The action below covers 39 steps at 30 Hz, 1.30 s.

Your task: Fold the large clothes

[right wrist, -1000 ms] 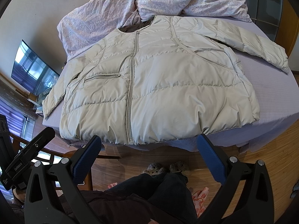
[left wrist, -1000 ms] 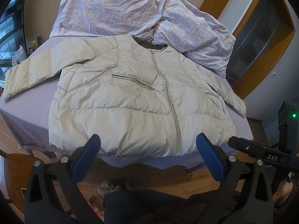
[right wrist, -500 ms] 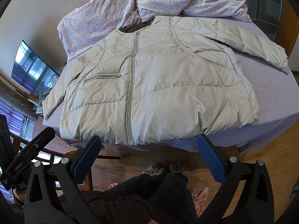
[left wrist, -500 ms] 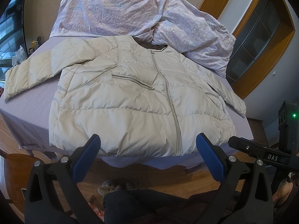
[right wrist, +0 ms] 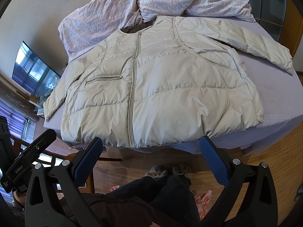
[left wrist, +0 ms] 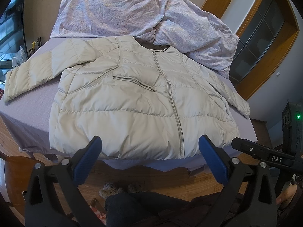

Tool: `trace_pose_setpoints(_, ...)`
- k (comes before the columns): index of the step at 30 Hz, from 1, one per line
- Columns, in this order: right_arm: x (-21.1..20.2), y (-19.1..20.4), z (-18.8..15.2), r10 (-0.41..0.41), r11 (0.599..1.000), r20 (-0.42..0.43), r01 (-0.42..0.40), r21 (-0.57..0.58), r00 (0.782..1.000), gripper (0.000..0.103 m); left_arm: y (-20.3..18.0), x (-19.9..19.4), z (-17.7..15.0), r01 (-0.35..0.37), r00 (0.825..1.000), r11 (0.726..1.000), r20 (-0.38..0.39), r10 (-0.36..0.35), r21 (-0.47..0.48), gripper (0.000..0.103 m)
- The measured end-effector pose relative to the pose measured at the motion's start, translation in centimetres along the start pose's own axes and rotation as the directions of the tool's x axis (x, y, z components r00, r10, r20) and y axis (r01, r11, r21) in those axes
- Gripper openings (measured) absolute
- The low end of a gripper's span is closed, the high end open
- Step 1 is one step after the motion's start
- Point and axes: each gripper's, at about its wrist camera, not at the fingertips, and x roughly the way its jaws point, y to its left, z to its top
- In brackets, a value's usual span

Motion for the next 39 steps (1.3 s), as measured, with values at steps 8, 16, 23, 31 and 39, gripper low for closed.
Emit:
trace_pose_setpoints(8,0.5,-1.1,1.4,-0.011,1.000,0.010,0.011,0.028,1.000,0.102,-0.3,0.9,1.0,-0.006,1.000,1.000,-0.014,0.006,0.012,0.101)
trace_pose_setpoints(16,1.6,-8.3,6.4,-0.100,0.980,0.084,0.084,0.180,0.991,0.102,0.3,3.2,3.1,-0.077,0.997,0.997,-0.023,0.077,0.013,0.101)
trace_pose_setpoints(23,2.9,-20.4,11.5,-0.261,0.888,0.075,0.208,0.411,0.962,0.101,0.7,5.6,4.6,-0.136,0.989,0.991,-0.057,0.136,0.005,0.101)
trace_pose_setpoints(31,0.9,-33.3,16.5,-0.471,0.743,0.089,0.340,0.576,0.878,0.097,0.9,7.5,6.3,-0.207,0.976,0.978,-0.073,0.205,-0.016,0.101)
trace_pose_setpoints(39,1.9,-42.2,16.7,-0.442,0.626,0.021,0.291,0.723,0.897,0.092,0.7,8.9,6.6,-0.256,0.962,0.966,-0.113,0.250,-0.038,0.101)
